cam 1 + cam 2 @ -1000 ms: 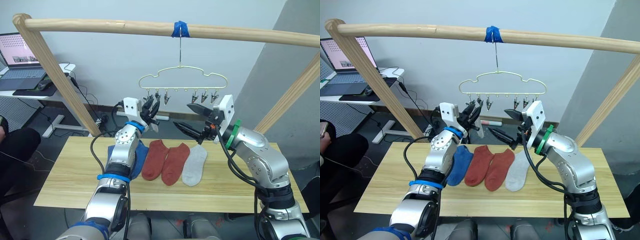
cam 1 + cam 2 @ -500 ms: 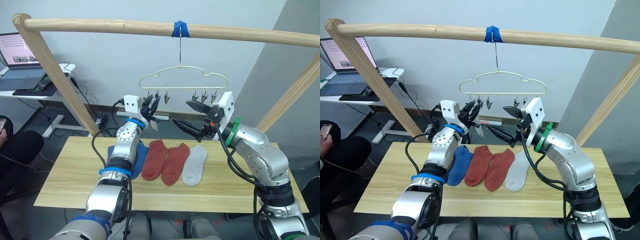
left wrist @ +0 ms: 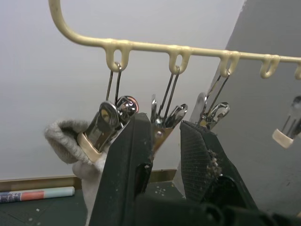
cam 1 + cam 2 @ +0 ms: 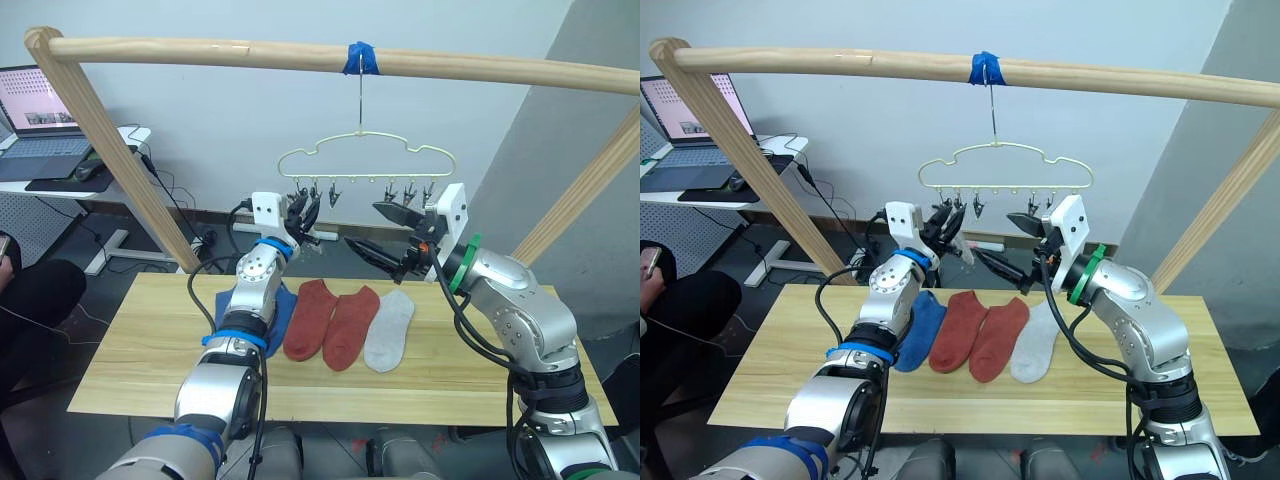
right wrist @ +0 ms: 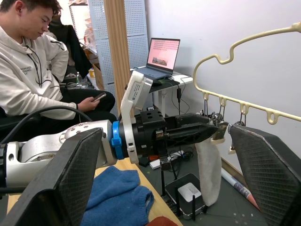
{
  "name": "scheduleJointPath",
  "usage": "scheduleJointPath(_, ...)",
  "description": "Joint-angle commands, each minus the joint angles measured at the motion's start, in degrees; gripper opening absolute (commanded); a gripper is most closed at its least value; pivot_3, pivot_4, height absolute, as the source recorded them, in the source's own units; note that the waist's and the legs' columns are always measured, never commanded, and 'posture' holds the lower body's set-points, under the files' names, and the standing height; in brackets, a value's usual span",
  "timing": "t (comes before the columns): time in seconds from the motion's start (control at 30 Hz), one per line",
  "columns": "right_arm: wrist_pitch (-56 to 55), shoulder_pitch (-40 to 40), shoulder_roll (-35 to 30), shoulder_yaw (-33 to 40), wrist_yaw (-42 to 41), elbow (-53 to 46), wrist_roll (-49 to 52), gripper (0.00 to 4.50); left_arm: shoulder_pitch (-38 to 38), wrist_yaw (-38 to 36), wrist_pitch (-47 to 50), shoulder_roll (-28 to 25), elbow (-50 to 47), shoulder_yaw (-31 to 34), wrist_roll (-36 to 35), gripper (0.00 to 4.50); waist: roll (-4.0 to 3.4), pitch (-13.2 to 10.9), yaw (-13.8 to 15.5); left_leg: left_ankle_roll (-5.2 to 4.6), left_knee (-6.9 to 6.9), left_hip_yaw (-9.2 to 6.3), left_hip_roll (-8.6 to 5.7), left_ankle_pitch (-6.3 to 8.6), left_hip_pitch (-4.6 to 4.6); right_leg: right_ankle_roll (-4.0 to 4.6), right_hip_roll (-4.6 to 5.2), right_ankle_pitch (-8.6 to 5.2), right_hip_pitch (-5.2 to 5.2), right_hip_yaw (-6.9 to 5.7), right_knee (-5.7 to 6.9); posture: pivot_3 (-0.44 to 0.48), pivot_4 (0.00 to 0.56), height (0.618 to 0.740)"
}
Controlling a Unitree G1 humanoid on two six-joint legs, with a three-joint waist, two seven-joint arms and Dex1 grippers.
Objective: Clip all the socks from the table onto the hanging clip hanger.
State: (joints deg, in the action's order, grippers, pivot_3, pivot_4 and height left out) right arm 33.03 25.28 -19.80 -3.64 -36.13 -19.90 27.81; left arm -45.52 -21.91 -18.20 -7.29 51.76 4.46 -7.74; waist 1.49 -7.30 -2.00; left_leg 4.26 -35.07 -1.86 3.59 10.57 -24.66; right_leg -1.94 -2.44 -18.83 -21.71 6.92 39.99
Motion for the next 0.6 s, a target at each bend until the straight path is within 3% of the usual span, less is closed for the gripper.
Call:
scheduleJointPath(0.03,-0.4,1.2,0.0,0.4,0.2,-1.8,0.6,4.5,-1.9,0.0,-1.8,0.2,0.5,0.3,0.4,1.27,0.0,0.0,0.0,0.0,0.0,0.0,0.0,0.0,0.0,0.0,0.0,0.0,0.0,0.0,0.0,-0.04,0.099,0.74)
scheduleJointPath(0.6,-0.4,1.6,-0.1,0.6,0.5,-1.6,0.4,4.5,-5.0,0.5,-3.7,0.1,4.8,0.4,1.0,1.27,0.0,0.0,-0.4,0.0,0.0,-0.01,0.0,0.0,0.0,0.0,0.0,0.0,0.0,-0.01,0.01,-0.052,0.101,0.74)
